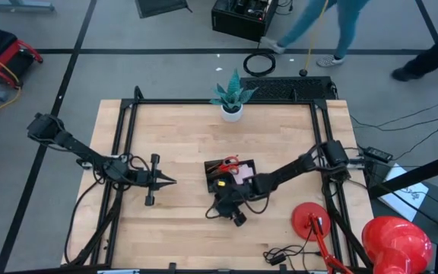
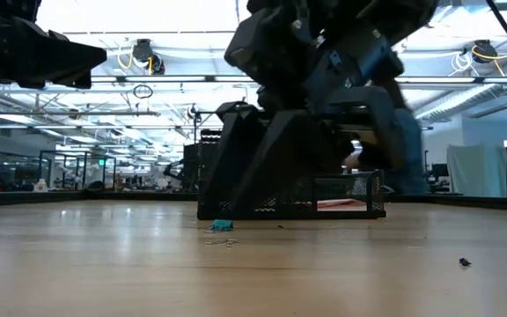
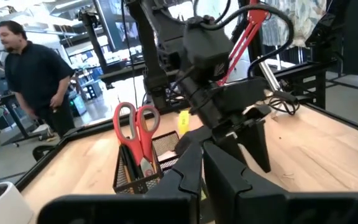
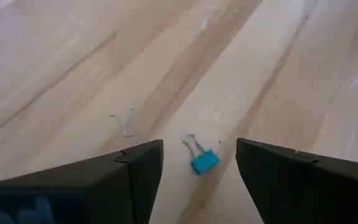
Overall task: Pick and place office supplies into organizer
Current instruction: Put the blue binder clip into the desk organizer, then adjust the desk organizer, then return to Home Position
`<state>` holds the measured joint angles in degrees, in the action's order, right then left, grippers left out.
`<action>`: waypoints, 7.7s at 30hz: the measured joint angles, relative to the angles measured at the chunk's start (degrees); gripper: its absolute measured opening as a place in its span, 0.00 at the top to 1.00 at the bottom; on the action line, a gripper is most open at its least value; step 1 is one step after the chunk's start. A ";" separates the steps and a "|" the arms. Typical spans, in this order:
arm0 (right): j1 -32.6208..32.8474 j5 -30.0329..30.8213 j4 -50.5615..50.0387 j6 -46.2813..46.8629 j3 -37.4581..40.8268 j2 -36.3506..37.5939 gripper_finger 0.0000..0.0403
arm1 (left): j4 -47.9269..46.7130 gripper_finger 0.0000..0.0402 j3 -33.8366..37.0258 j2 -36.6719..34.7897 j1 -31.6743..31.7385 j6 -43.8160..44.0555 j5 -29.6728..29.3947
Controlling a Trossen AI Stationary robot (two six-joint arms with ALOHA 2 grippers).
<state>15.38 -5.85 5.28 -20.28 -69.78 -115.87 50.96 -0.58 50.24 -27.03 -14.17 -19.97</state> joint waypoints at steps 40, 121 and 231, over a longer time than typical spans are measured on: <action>-2.71 0.14 -4.79 4.83 -0.05 -4.28 0.58 | -0.39 0.90 0.00 0.02 0.00 1.11 -0.04; 10.28 48.70 18.48 -18.11 8.81 6.56 0.88 | -1.42 0.90 -0.02 0.01 0.00 1.31 -0.11; 11.71 51.22 3.36 4.18 28.37 42.19 1.00 | 0.32 0.98 -27.17 44.95 12.82 1.48 6.28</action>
<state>27.09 45.37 8.64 -16.09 -41.41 -73.69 51.28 -27.75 95.19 -14.20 -12.68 -13.68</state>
